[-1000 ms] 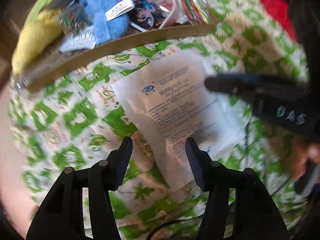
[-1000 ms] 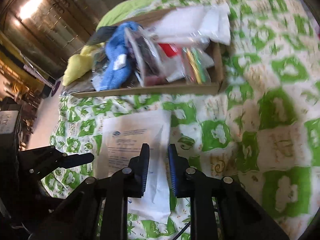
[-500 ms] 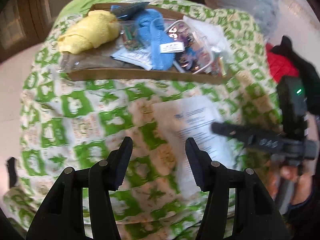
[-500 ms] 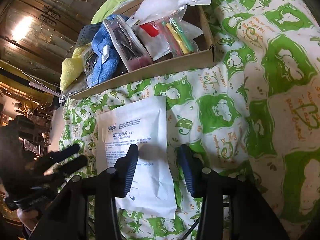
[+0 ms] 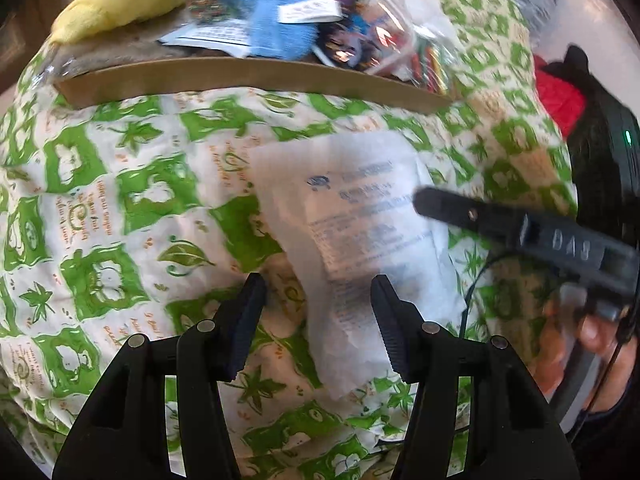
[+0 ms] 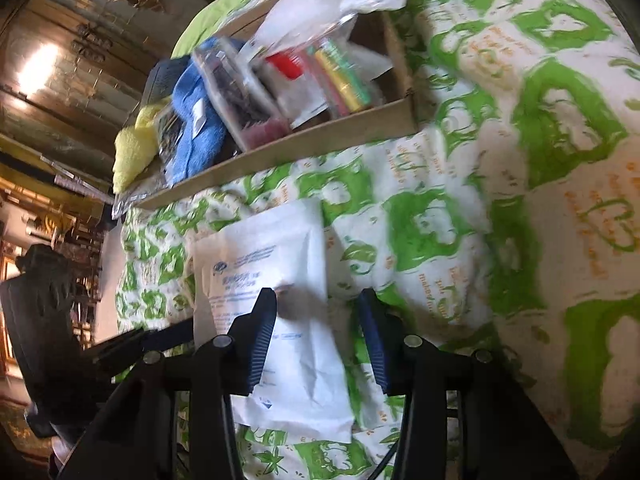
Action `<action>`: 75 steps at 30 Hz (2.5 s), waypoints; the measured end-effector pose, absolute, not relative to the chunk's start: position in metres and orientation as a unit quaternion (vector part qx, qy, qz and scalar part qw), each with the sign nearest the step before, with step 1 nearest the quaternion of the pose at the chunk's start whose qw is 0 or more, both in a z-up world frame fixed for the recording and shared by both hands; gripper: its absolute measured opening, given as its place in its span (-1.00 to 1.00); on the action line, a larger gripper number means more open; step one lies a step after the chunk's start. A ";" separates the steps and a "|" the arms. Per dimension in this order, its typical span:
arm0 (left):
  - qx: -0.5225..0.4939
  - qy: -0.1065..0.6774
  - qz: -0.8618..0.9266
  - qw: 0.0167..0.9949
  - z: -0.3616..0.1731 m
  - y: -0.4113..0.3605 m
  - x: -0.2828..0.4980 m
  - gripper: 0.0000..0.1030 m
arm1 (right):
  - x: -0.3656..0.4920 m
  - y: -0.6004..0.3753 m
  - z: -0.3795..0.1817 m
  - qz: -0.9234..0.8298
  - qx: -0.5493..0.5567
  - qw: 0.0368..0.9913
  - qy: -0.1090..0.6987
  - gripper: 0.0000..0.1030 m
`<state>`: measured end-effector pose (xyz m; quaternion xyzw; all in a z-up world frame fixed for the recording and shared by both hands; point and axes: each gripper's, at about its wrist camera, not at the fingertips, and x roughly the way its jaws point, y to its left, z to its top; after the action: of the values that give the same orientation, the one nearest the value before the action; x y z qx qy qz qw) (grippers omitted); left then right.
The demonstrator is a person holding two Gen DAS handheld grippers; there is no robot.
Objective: Organize soft objects
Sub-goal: 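Grasp white gauze packet with left tool while right tool grips its other edge, then lift and carry gauze packet with both tools over the tray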
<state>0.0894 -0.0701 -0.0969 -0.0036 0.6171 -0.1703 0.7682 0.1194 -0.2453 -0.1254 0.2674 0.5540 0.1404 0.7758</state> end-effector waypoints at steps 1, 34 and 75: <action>0.000 0.620 -0.171 0.765 -0.099 -0.072 0.089 0.07 | 0.120 -0.247 -0.127 0.142 0.274 0.772 0.556 -0.17; 0.055 0.532 -0.188 0.824 -0.062 -0.094 0.056 -0.49 | 0.097 -0.225 -0.086 0.182 0.202 0.814 0.513 -0.60; 0.037 0.485 -0.161 0.859 0.025 -0.107 0.205 -0.48 | 0.225 -0.242 0.000 0.181 0.195 0.841 0.472 -0.53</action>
<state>0.2048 -0.1072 0.0252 0.0366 0.4851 -0.1605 0.8588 0.2248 -0.2420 -0.0004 0.1951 0.4717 0.1813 0.8406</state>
